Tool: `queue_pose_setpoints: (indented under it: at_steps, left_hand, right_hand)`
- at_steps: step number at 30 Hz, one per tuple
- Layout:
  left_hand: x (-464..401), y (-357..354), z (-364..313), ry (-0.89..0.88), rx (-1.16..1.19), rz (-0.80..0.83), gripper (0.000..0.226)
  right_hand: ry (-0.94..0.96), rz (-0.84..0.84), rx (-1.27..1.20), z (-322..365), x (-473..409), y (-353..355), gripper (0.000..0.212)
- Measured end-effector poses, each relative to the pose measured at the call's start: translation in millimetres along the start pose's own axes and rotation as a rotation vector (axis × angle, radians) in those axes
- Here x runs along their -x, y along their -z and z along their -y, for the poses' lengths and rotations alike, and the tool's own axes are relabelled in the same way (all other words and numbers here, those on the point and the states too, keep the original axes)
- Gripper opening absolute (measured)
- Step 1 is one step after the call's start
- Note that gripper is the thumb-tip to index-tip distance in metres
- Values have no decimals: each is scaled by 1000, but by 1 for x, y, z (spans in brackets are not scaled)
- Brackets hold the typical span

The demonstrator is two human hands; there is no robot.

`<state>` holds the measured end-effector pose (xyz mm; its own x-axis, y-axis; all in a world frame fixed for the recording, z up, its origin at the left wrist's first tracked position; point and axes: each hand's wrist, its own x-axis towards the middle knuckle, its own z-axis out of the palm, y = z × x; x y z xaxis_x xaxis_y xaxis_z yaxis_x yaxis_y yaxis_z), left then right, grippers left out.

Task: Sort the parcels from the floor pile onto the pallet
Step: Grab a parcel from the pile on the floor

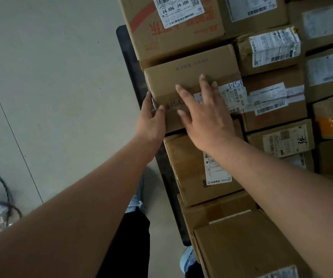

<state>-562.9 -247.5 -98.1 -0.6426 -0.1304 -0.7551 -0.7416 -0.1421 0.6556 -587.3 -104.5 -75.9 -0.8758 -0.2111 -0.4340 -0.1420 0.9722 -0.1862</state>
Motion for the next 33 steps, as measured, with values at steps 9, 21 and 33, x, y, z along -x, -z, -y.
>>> queue_pose_setpoints:
  at_steps: [9, 21, 33]
  left_hand:
    - [-7, 16, -5, 19, -129, 22, 55]
    - [-85, 48, -101, -102, -8, -10, 58]
    - [-106, 38, -117, -121, -32, -10, 30]
  right_hand:
    - [-77, -46, 10, 13, -4, 2, 57]
    - [-18, -145, -24, 52, -110, 30, 66]
    - [-46, -94, 9, 40, -126, 28, 60]
